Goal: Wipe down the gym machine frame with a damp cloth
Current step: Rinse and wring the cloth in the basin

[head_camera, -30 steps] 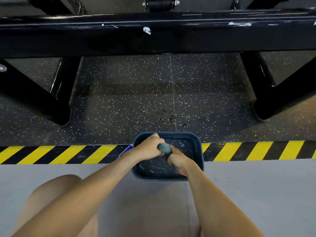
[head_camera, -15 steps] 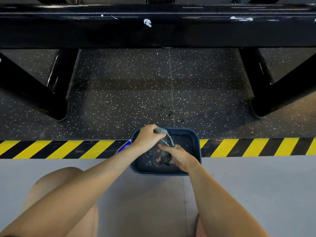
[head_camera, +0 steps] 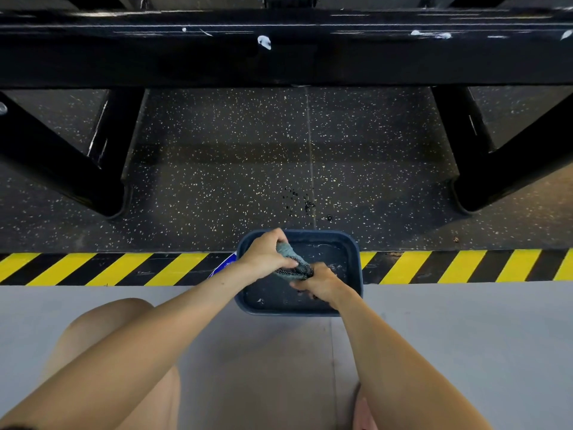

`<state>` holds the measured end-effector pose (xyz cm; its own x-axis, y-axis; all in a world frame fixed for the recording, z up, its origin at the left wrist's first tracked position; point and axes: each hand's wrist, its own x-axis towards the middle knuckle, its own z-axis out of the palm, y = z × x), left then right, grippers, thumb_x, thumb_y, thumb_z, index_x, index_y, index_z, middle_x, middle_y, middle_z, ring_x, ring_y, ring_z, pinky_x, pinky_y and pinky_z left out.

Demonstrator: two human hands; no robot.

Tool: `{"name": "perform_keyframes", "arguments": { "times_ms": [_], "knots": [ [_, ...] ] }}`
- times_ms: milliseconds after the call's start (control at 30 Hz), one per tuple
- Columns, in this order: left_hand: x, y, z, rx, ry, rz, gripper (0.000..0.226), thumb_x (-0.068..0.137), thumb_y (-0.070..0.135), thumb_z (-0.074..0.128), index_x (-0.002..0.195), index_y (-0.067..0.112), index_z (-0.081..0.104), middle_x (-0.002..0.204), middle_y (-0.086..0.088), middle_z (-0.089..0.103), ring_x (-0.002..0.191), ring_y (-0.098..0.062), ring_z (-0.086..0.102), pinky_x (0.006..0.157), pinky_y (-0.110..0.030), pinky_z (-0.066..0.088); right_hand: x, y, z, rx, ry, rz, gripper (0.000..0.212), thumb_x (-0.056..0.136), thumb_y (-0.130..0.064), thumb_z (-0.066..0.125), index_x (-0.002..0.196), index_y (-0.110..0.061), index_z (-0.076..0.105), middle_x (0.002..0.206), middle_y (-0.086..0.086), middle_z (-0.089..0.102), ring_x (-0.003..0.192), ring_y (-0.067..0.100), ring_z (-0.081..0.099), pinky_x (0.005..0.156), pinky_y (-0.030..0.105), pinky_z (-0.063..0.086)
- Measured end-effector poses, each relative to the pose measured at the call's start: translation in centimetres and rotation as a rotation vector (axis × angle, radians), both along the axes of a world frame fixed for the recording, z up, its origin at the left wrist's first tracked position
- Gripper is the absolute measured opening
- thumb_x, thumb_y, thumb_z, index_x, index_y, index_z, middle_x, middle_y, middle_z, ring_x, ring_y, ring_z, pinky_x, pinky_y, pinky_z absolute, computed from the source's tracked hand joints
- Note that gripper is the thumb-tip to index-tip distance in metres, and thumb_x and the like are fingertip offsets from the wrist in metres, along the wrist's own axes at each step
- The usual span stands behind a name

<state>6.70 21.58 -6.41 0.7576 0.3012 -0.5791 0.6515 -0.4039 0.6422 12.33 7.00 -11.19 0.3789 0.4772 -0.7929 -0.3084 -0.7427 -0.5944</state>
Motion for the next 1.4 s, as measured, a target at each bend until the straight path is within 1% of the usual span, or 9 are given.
{"name": "perform_keyframes", "arguments": {
  "times_ms": [133,333,567,700,767,900,1033,1200,1400],
  "knots": [
    [0.0,1.3,0.2,0.079,-0.106,-0.083,0.021,0.087,0.014,0.068,0.103,0.026,0.068,0.106,0.001,0.068,0.092,-0.023,0.064,0.084,-0.033,0.049,0.4,-0.5,-0.2,0.062,0.039,-0.079,0.041,0.087,-0.005,0.067,0.124,-0.016,0.052,0.083,0.006,0.067,0.056,0.012,0.054,0.051,0.022,0.043],
    [0.4,2.0,1.9,0.204,-0.099,-0.349,0.025,0.09,0.001,0.056,0.097,0.024,0.062,0.1,-0.004,0.056,0.081,-0.017,0.052,0.074,-0.032,0.041,1.1,-0.6,0.8,0.045,0.192,-0.265,0.018,0.091,0.002,0.058,0.109,0.002,0.061,0.074,0.013,0.064,0.052,0.014,0.056,0.043,0.019,0.043],
    [0.3,-1.7,4.1,0.734,-0.23,-1.099,0.025,0.087,0.001,0.053,0.11,0.011,0.058,0.108,-0.002,0.049,0.098,-0.02,0.045,0.069,-0.033,0.035,1.4,-0.5,1.8,0.291,0.566,-0.559,0.03,0.092,0.003,0.037,0.117,0.007,0.054,0.105,0.021,0.061,0.087,0.027,0.063,0.063,0.031,0.058],
    [0.1,-3.3,2.4,0.424,-0.261,-0.817,0.052,0.081,-0.005,0.064,0.125,0.014,0.041,0.116,0.0,0.04,0.101,-0.015,0.047,0.073,-0.027,0.043,1.3,-0.7,2.1,0.414,0.7,-0.674,0.041,0.101,-0.032,0.033,0.114,-0.004,0.06,0.104,0.017,0.068,0.088,0.027,0.066,0.071,0.038,0.058],
    [0.3,-2.8,1.7,0.186,-0.207,-0.582,0.085,0.077,0.0,0.073,0.141,0.022,0.023,0.131,0.001,0.028,0.12,-0.015,0.039,0.094,-0.027,0.045,1.0,-0.9,1.9,0.409,0.73,-0.703,0.039,0.1,-0.03,0.041,0.122,-0.002,0.056,0.109,0.02,0.065,0.092,0.03,0.066,0.078,0.04,0.058],
    [0.7,-0.5,0.5,0.097,0.123,-0.725,0.121,0.068,0.021,0.086,0.153,0.024,0.0,0.158,0.004,0.006,0.145,-0.017,0.009,0.119,-0.039,0.015,0.7,-1.4,2.1,0.436,0.777,-0.613,0.034,0.094,-0.013,0.046,0.121,0.004,0.055,0.102,0.019,0.068,0.088,0.027,0.069,0.074,0.035,0.058],
    [0.4,-0.9,-0.5,0.274,0.076,-0.823,0.091,0.08,0.011,0.074,0.152,0.02,0.019,0.147,-0.002,0.035,0.138,-0.02,0.029,0.11,-0.035,0.033,0.8,-0.7,2.8,0.337,0.645,-0.328,0.04,0.089,0.004,0.051,0.128,-0.001,0.052,0.112,0.017,0.065,0.101,0.027,0.064,0.088,0.034,0.054],
    [0.6,-1.8,-0.3,0.444,-0.083,-0.737,0.022,0.093,0.012,0.054,0.115,0.009,0.057,0.104,-0.007,0.064,0.1,-0.023,0.059,0.087,-0.036,0.05,2.3,2.1,3.6,-0.047,0.198,0.168,0.057,0.072,0.012,0.068,0.125,0.001,0.049,0.12,0.021,0.06,0.105,0.029,0.061,0.093,0.04,0.052],
    [1.5,-1.9,-0.2,0.408,0.085,-0.692,0.01,0.087,0.009,0.06,0.083,0.017,0.064,0.076,0.0,0.064,0.067,-0.014,0.06,0.064,-0.028,0.05,1.5,3.2,3.2,-0.214,-0.285,0.439,0.023,0.083,-0.006,0.068,0.105,-0.007,0.063,0.103,0.01,0.068,0.087,0.02,0.063,0.075,0.027,0.052]
  ]
}}
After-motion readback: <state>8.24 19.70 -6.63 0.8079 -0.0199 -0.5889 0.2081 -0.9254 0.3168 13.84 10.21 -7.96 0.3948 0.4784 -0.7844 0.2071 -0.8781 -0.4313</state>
